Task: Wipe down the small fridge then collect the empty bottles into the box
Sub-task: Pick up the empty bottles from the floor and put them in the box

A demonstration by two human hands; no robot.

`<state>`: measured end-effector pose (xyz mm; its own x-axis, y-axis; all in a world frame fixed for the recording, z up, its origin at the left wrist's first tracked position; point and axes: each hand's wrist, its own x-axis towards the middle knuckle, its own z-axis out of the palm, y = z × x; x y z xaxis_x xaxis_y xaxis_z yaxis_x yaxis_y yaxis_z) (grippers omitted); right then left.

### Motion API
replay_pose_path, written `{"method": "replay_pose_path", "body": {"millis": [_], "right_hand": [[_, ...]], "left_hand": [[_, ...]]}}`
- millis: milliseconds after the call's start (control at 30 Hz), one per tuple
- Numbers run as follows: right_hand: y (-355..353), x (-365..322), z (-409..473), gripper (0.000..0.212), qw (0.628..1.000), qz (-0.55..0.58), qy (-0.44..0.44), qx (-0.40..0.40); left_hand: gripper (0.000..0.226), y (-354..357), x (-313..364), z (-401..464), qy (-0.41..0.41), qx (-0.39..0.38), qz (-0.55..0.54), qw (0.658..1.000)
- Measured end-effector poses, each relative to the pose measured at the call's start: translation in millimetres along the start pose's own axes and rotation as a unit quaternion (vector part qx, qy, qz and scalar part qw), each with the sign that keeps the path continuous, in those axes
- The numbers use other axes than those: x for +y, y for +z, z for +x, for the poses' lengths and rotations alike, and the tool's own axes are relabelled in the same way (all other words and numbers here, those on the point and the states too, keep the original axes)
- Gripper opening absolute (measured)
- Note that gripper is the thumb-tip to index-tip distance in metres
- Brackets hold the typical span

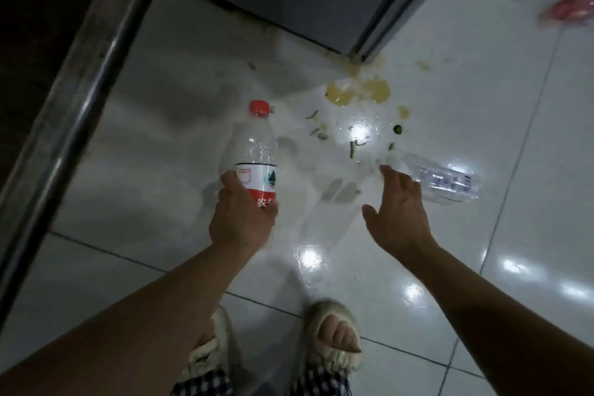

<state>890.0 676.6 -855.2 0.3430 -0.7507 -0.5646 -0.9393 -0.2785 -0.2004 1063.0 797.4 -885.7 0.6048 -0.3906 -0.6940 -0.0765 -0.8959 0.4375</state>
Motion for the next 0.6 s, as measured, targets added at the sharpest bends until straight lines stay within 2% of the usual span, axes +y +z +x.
{"method": "replay_pose_path", "body": {"millis": [100,333,433,533,600], "right_hand": [[-11.8,49.3,7.1,0.073,0.998,-0.012,0.054,0.030],[-2.8,121.9,48.5,0.086,0.991,-0.103,0.068,0.048],[4.7,138.2,64.7,0.073,0.988,-0.135,0.062,0.042],[7.7,145.9,68.4,0.051,0.985,-0.144,0.038,0.083],[6.5,146.4,60.5,0.050,0.985,-0.143,0.044,0.089]], "left_hand": [[0.074,29.3,26.5,-8.9,0.042,-0.022,0.030,0.998],[0.072,83.0,50.3,-6.1,0.106,-0.059,0.113,0.986],[0.071,98.1,52.5,0.2,0.123,-0.062,0.139,0.981],[0.070,104.1,56.0,2.7,0.136,-0.077,0.158,0.975],[0.071,102.2,59.2,0.1,0.139,-0.087,0.166,0.972]]}}
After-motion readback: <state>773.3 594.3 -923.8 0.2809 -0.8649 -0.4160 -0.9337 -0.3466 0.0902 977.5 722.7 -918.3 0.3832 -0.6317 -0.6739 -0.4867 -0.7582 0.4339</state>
